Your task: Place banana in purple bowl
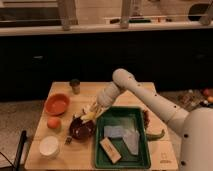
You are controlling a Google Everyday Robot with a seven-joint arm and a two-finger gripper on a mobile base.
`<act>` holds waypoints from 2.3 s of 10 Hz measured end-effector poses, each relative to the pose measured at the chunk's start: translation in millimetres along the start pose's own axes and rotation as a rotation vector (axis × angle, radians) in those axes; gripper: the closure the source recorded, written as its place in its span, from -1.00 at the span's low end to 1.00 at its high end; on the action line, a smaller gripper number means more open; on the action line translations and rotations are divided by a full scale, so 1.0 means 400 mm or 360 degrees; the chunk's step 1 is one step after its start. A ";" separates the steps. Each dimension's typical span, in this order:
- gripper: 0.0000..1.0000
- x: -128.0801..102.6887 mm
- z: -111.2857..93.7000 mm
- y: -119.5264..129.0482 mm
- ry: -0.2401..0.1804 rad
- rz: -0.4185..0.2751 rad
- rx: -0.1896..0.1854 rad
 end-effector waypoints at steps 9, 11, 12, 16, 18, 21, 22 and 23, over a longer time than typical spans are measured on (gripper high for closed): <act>1.00 -0.051 0.038 -0.006 0.0027 -0.0101 -0.0089; 1.00 -0.065 0.055 -0.005 0.0035 -0.0134 -0.0121; 1.00 -0.072 0.064 -0.004 0.0043 -0.0151 -0.0140; 1.00 -0.097 0.089 -0.002 0.0094 -0.0199 -0.0202; 0.81 -0.106 0.094 0.001 0.0117 -0.0224 -0.0218; 0.24 -0.113 0.096 0.007 0.0108 -0.0279 -0.0250; 0.00 -0.118 0.097 0.005 0.0104 -0.0301 -0.0266; -0.18 -0.120 0.099 0.006 0.0099 -0.0310 -0.0279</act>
